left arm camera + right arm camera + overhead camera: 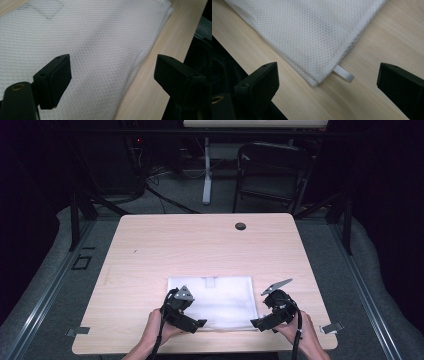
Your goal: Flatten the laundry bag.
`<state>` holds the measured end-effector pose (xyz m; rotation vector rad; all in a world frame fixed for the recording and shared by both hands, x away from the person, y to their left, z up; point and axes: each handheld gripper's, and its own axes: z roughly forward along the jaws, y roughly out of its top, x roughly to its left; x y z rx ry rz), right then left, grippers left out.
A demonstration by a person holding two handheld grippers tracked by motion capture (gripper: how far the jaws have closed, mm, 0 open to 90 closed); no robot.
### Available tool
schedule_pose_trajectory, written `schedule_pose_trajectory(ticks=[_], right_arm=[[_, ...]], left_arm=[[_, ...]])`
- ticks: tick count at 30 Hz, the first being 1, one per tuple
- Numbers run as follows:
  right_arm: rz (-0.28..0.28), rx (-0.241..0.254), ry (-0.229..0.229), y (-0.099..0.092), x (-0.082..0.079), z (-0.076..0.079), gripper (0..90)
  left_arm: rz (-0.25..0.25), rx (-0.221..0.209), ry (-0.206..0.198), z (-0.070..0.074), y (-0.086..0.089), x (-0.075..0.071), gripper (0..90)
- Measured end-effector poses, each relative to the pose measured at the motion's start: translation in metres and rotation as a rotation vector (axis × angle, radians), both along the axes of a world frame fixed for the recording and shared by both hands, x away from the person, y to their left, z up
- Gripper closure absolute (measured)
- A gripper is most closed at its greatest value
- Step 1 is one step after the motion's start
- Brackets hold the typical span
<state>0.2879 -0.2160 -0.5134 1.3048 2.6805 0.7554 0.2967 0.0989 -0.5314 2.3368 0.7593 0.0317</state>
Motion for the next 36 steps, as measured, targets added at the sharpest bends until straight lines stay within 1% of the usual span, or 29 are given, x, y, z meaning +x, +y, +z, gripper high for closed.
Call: schedule_pose_trajectory(ticks=[1, 2, 3, 4, 5, 6, 7, 8, 9, 10, 11, 13, 14, 15, 17, 18, 20, 21, 22, 24, 25, 26, 27, 29, 31, 32, 33, 35, 36], right_arm=[[0.006, -0.010, -0.002, 0.000, 0.000, -0.001, 4.8], [0.014, -0.010, 0.000, 0.001, -0.001, -0.003, 6.0], [0.029, -0.031, 0.002, 0.001, -0.001, -0.003, 6.7], [0.028, -0.024, -0.001, 0.002, -0.001, -0.003, 7.8], [0.034, -0.020, -0.001, 0.002, -0.001, -0.003, 9.1], [0.029, -0.030, -0.008, 0.003, 0.000, -0.003, 10.0], [0.034, -0.031, -0.006, 0.004, 0.001, -0.004, 10.4], [0.033, -0.021, -0.002, 0.005, 0.001, -0.005, 11.1], [0.039, -0.027, 0.000, 0.005, 0.001, -0.005, 12.3], [0.039, -0.027, -0.009, 0.006, 0.002, -0.007, 13.7], [0.055, -0.028, -0.005, 0.006, 0.003, -0.008, 13.8], [0.054, -0.031, -0.006, 0.006, 0.003, -0.009, 15.0], [0.061, -0.036, 0.004, 0.006, 0.003, -0.009, 15.0], [0.061, -0.045, 0.008, 0.006, 0.004, -0.009, 15.3], [0.057, -0.030, 0.014, 0.006, 0.004, -0.011, 15.6], [0.057, -0.031, 0.013, 0.005, 0.004, -0.012, 16.1], [0.053, -0.027, 0.011, 0.006, 0.004, -0.012, 16.4], [0.057, -0.031, 0.014, 0.007, 0.004, -0.012, 16.7], [0.056, -0.043, 0.019, 0.007, 0.004, -0.011, 17.2], [0.060, -0.040, 0.025, 0.008, 0.005, -0.012, 18.3], [0.067, -0.031, 0.028, 0.009, 0.005, -0.013, 19.0], [0.059, -0.016, 0.031, 0.010, 0.003, -0.014, 20.9], [0.081, -0.039, 0.039, 0.010, 0.004, -0.014, 21.8], [0.079, -0.037, 0.044, 0.013, 0.002, -0.016, 23.2], [0.084, -0.051, 0.042, 0.013, 0.003, -0.016, 24.4], [0.086, -0.046, 0.049, 0.014, 0.003, -0.016, 25.0], [0.089, -0.056, 0.047, 0.014, 0.002, -0.016, 25.8], [0.093, -0.049, 0.050, 0.015, 0.002, -0.016, 26.8], [0.099, -0.056, 0.048, 0.015, 0.002, -0.015, 27.9]], left_arm=[[-0.008, 0.007, -0.002, 0.000, -0.003, -0.001, 15.2], [-0.015, 0.007, -0.002, -0.001, -0.005, -0.001, 15.4], [-0.023, 0.014, 0.000, -0.001, -0.007, -0.001, 15.8], [-0.032, 0.020, 0.000, -0.002, -0.008, -0.001, 16.1], [-0.038, 0.018, 0.004, -0.003, -0.010, -0.001, 16.3], [-0.049, 0.025, 0.005, -0.003, -0.011, -0.002, 16.8], [-0.050, 0.024, 0.008, -0.004, -0.012, -0.002, 17.7], [-0.054, 0.023, 0.016, -0.006, -0.012, -0.002, 18.3], [-0.064, 0.026, 0.021, -0.007, -0.013, -0.002, 19.5], [-0.067, 0.034, 0.020, -0.009, -0.014, -0.002, 20.8], [-0.075, 0.049, 0.015, -0.011, -0.016, -0.003, 21.6], [-0.084, 0.056, 0.014, -0.013, -0.018, -0.005, 25.7], [-0.077, 0.068, 0.002, -0.014, -0.019, -0.006, 27.0], [-0.078, 0.077, 0.002, -0.015, -0.020, -0.006, 29.5], [-0.068, 0.097, -0.002, -0.018, -0.024, -0.006, 33.4], [-0.074, 0.096, -0.007, -0.018, -0.026, -0.006, 36.0], [-0.088, 0.110, -0.012, -0.020, -0.033, -0.006, 40.4], [-0.106, 0.123, -0.011, -0.020, -0.036, -0.006, 42.7], [-0.115, 0.146, -0.020, -0.022, -0.038, -0.006, 45.5], [-0.129, 0.164, -0.019, -0.025, -0.041, -0.006, 52.6], [-0.131, 0.172, -0.032, -0.026, -0.041, -0.006, 55.6], [-0.139, 0.172, -0.045, -0.027, -0.041, -0.007, 60.7], [-0.143, 0.173, -0.051, -0.027, -0.041, -0.007, 63.5], [-0.156, 0.175, -0.059, -0.027, -0.040, -0.007, 70.6], [-0.165, 0.188, -0.082, -0.027, -0.040, -0.009, 73.8], [-0.166, 0.190, -0.082, -0.028, -0.040, -0.009, 76.4], [-0.163, 0.185, -0.082, -0.028, -0.040, -0.009, 78.4], [-0.157, 0.176, -0.073, -0.028, -0.038, -0.007, 82.0], [-0.152, 0.171, -0.072, -0.028, -0.037, -0.007, 83.3]])
